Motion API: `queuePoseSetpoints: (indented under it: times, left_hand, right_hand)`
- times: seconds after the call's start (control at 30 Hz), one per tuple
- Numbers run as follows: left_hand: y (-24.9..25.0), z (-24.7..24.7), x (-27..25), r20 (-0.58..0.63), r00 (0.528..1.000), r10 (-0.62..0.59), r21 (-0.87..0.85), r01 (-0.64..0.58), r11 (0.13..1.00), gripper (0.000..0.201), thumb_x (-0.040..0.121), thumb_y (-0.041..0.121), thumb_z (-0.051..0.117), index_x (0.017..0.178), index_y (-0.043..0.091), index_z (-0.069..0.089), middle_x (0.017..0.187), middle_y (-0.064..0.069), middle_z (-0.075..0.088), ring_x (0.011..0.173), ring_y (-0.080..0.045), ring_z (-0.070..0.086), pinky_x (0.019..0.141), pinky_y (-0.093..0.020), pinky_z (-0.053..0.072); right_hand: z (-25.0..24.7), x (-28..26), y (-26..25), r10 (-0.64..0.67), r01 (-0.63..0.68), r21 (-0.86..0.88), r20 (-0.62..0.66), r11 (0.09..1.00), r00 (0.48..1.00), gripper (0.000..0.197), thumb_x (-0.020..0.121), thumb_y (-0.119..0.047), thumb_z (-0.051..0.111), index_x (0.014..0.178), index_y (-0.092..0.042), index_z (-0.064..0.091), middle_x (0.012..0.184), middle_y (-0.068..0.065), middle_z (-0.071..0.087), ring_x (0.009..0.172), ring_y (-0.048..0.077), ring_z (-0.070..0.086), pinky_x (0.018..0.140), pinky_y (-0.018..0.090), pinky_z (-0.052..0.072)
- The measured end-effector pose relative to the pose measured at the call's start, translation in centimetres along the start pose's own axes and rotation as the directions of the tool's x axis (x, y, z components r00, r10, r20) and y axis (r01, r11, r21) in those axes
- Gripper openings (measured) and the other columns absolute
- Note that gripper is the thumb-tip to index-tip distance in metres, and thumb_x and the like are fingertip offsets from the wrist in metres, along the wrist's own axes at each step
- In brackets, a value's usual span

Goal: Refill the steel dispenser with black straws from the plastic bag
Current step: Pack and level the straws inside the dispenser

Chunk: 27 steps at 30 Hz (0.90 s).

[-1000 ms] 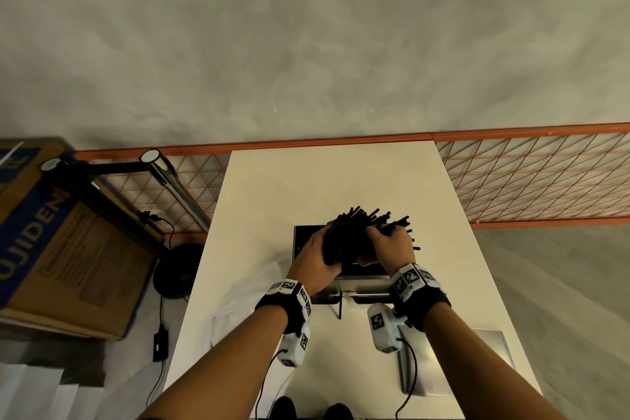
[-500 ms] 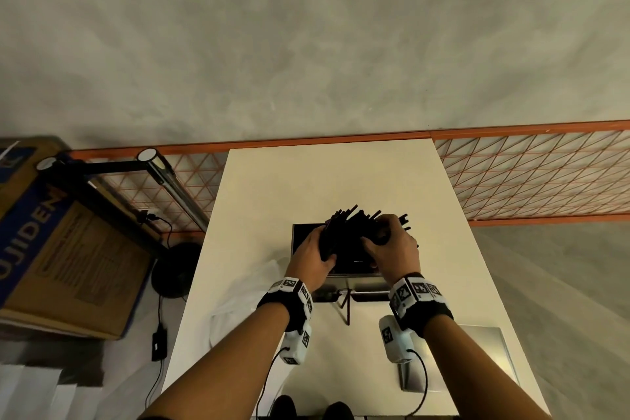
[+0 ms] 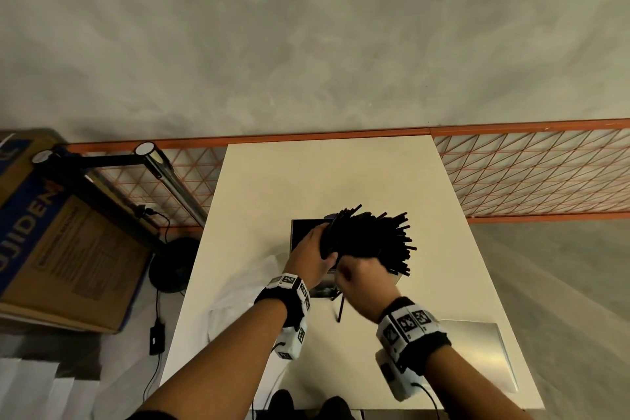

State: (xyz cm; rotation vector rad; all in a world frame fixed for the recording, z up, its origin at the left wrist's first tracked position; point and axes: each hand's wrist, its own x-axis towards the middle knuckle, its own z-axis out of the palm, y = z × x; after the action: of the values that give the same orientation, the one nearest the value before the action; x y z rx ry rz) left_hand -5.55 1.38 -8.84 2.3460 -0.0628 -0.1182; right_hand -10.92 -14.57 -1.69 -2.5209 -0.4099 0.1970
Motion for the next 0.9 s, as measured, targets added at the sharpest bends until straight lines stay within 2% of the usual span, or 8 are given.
queuePoseSetpoints:
  times: [0.07,0.1,0.23,0.3,0.43,0.57,0.73,0.9]
  left_hand:
    - [0.0,-0.1,-0.2,0.014,1.0,0.006,0.009,-0.006,1.0,0.069,0.088,0.028,0.073,0.15,0.024,0.043,0.148,0.001,0.052,0.133,-0.021,0.053,0.11,-0.034,0.043]
    - [0.0,-0.1,-0.2,0.019,1.0,0.01,0.021,-0.011,1.0,0.069,0.088,0.03,0.073,0.15,0.024,0.043,0.148,0.002,0.051,0.133,-0.02,0.053,0.11,-0.033,0.043]
    - [0.1,-0.2,-0.3,0.036,0.999,0.025,0.032,-0.026,0.999,0.073,0.087,0.039,0.076,0.15,0.023,0.043,0.147,0.001,0.051,0.133,-0.019,0.052,0.111,-0.034,0.042]
    - [0.1,-0.3,-0.3,0.044,0.999,0.022,0.03,-0.023,0.999,0.074,0.086,0.043,0.076,0.15,0.024,0.043,0.146,0.002,0.051,0.132,-0.019,0.052,0.112,-0.035,0.042]
    - [0.0,-0.3,-0.3,0.052,0.998,0.019,0.034,-0.021,0.999,0.076,0.085,0.046,0.077,0.149,0.024,0.043,0.146,0.002,0.051,0.133,-0.018,0.052,0.112,-0.038,0.043]
    - [0.1,-0.3,-0.4,0.061,0.998,0.013,0.05,-0.016,0.999,0.076,0.086,0.046,0.076,0.15,0.024,0.042,0.147,0.002,0.05,0.133,-0.019,0.052,0.112,-0.038,0.044]
    - [0.2,-0.4,-0.5,0.064,0.998,0.007,0.049,-0.011,0.999,0.077,0.086,0.047,0.076,0.15,0.026,0.041,0.146,0.003,0.05,0.132,-0.018,0.052,0.111,-0.037,0.044]
    - [0.3,-0.5,-0.7,0.064,0.997,0.04,0.069,-0.045,0.997,0.084,0.082,0.055,0.076,0.151,0.024,0.039,0.148,0.002,0.048,0.136,-0.018,0.049,0.113,-0.039,0.043]
  right_hand:
    - [2.7,-0.4,0.7,0.115,-0.055,-0.189,0.319,0.98,0.941,0.024,0.091,-0.029,0.05,0.107,-0.02,0.066,0.104,0.011,0.068,0.096,0.032,0.065,0.08,0.038,0.054]
    - [3.8,-0.6,1.4,0.176,-0.097,-0.22,0.377,0.971,0.909,0.032,0.091,-0.029,0.052,0.12,-0.021,0.063,0.117,0.011,0.065,0.108,0.033,0.062,0.088,0.038,0.051]
    - [7.4,-0.9,4.1,0.297,-0.323,0.0,0.397,0.946,0.869,0.048,0.089,-0.025,0.06,0.137,-0.025,0.055,0.142,0.005,0.049,0.13,0.026,0.047,0.104,0.029,0.038]
    - [8.4,-0.9,4.9,0.316,-0.401,0.127,0.424,0.907,0.848,0.054,0.088,-0.025,0.064,0.141,-0.025,0.052,0.148,0.005,0.039,0.128,0.025,0.049,0.104,0.028,0.039]
    - [10.5,-0.5,6.0,0.381,-0.548,0.414,0.422,0.727,0.823,0.051,0.089,-0.017,0.064,0.138,-0.024,0.053,0.144,-0.001,0.043,0.105,0.027,0.059,0.08,0.04,0.054]
    - [11.0,-0.3,5.8,0.427,-0.613,0.563,0.44,0.555,0.79,0.037,0.096,-0.014,0.055,0.133,-0.02,0.057,0.136,-0.008,0.038,0.109,0.027,0.051,0.078,0.051,0.054]
    - [11.0,-1.2,5.6,0.428,-0.537,0.372,0.339,0.757,0.838,0.033,0.099,-0.02,0.049,0.128,-0.025,0.063,0.138,-0.001,0.051,0.117,0.029,0.056,0.092,0.048,0.053]
    - [10.5,-1.2,5.4,0.434,-0.493,0.188,0.285,0.849,0.855,0.029,0.097,-0.019,0.048,0.113,-0.015,0.072,0.12,0.007,0.068,0.108,0.03,0.063,0.085,0.03,0.048]
